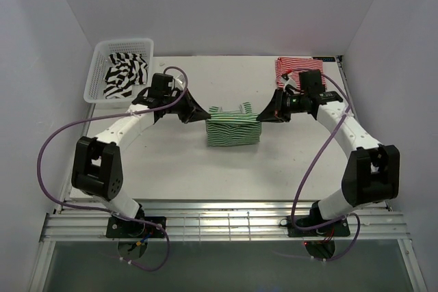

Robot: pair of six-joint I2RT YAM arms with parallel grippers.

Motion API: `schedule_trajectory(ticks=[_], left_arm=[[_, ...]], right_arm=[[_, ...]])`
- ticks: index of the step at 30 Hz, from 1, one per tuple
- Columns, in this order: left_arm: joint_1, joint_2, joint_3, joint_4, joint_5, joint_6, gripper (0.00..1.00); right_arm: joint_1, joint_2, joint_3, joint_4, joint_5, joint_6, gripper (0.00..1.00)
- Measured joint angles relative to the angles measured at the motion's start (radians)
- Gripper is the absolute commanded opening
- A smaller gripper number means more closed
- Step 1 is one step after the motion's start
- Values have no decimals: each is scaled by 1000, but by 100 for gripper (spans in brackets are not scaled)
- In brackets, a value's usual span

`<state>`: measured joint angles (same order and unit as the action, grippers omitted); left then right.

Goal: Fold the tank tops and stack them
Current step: Fold the tank top

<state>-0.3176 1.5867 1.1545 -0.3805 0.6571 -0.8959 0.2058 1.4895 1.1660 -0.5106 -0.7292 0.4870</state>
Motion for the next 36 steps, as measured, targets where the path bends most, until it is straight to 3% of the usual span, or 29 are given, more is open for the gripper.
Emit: schedule_trajectory(ticks=[22,36], left_arm=[[74,436,332,11,9,38,0],[79,561,448,-8,-68,42,2]], right_arm=[[-37,436,272,164,-56,18,8],[-38,583,306,374,-53,35,8]])
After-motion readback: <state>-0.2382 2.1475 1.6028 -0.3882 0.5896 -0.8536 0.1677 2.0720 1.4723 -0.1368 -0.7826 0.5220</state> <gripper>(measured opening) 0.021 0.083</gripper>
